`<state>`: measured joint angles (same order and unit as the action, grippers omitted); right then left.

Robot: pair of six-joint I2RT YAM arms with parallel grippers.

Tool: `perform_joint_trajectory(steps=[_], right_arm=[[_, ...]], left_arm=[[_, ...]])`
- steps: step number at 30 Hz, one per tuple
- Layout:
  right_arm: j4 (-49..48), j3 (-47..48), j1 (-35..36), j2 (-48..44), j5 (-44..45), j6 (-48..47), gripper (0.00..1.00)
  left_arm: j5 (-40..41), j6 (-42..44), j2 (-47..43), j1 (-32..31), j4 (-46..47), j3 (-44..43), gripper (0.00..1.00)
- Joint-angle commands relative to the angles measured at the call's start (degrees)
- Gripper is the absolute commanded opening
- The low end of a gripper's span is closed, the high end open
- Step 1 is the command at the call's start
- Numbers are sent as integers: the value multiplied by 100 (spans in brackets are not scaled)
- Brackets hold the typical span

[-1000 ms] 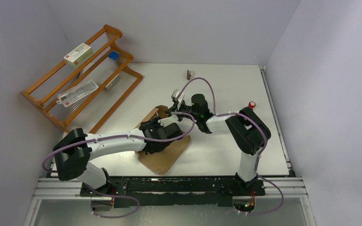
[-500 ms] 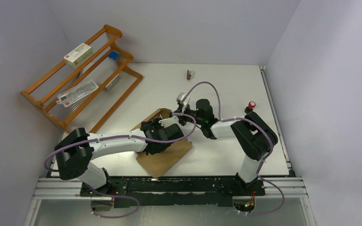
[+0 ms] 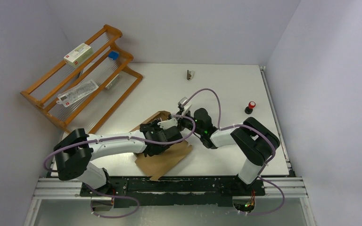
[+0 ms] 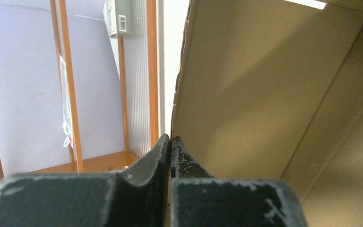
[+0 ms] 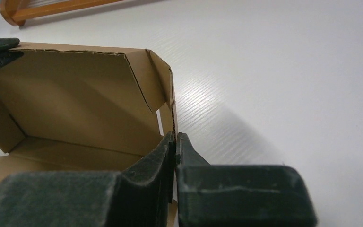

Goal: Fold the paper box

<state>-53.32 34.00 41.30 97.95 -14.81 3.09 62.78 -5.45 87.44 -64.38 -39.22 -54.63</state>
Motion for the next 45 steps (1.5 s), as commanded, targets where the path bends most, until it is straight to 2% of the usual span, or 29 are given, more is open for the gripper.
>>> perform_joint_trajectory(steps=[1,3,8,15,21,25,32,34,40,45], right_arm=[[-956,-345,484,-65,-167,292,6],[-1190,-481,484,-89,-314,345,8],[-862,-462,376,-271,-791,238,12],[-305,-473,-277,-705,-1774,184,24],[507,-452,-881,-1455,-2053,-14,33],[1282,-300,-1205,-1690,-1631,-253,35],[1825,214,-1530,-957,-895,-484,35],[1654,325,-1531,-650,-881,-494,35],[1532,908,-1506,318,-1371,-414,34],[1269,1026,-1431,658,-2557,-320,35]], left_arm=[[-446,-75,-58,3,415,102,5],[-443,4,-179,3,533,184,5],[-355,266,-519,5,842,417,5],[-296,475,-680,9,1022,554,5],[-326,760,-671,6,1070,593,5],[-360,847,-718,6,1142,627,5],[-405,935,-737,2,1164,638,5],[-387,958,-739,11,1165,638,5],[-447,1108,-835,6,1222,690,5],[-501,1337,-920,0,1308,749,5]])
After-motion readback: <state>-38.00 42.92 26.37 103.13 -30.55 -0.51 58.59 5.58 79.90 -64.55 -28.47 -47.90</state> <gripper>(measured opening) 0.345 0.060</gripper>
